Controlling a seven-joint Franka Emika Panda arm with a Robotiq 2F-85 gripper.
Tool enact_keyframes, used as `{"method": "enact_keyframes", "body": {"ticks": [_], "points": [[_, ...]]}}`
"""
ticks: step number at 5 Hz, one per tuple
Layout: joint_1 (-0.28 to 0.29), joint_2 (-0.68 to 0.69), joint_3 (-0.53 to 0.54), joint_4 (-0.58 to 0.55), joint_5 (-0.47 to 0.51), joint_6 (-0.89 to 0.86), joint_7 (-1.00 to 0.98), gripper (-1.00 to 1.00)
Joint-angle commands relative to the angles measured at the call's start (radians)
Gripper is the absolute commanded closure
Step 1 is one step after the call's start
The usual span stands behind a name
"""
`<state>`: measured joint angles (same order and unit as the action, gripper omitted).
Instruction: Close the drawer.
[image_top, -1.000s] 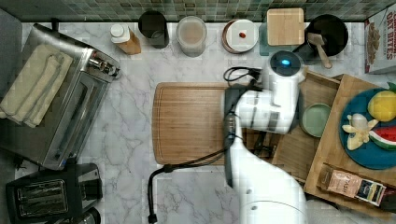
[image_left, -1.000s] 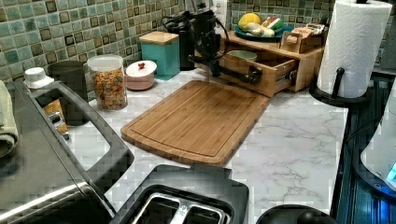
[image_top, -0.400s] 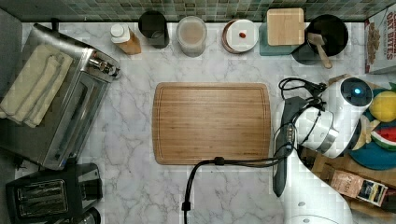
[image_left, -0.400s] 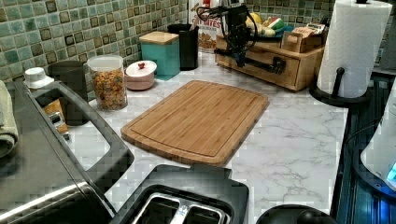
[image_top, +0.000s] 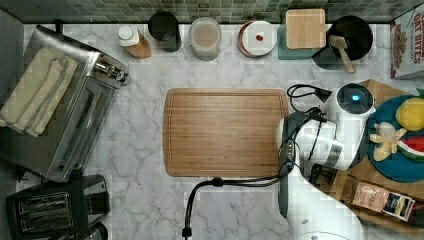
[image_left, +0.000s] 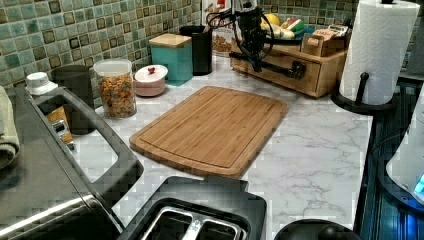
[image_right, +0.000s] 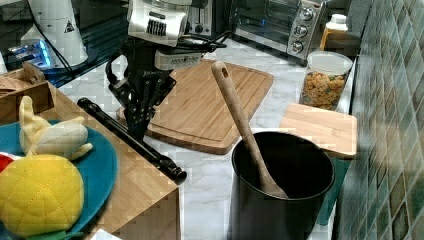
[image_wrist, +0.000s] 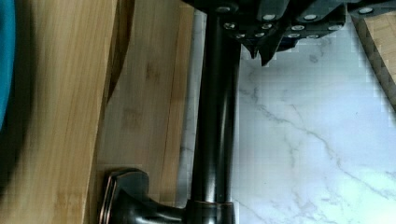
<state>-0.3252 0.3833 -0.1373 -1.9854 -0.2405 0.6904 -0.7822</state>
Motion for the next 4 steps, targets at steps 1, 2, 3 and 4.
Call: {"method": "enact_keyframes", "body": {"ticks": [1,2,3,4], "points": [[-0.124,-0.072,-0.152,0.077,-0.047,0.067,0.007,1.0],[-0.124,-0.072,-0.152,0.077,-0.047,0.067,0.007,1.0],[-0.118,-0.071,-0.158,0.077,-0.044,0.067,0.005,1.0],[-0.115,-0.071,-0.161,0.077,-0.043,0.067,0.004,1.0]]}}
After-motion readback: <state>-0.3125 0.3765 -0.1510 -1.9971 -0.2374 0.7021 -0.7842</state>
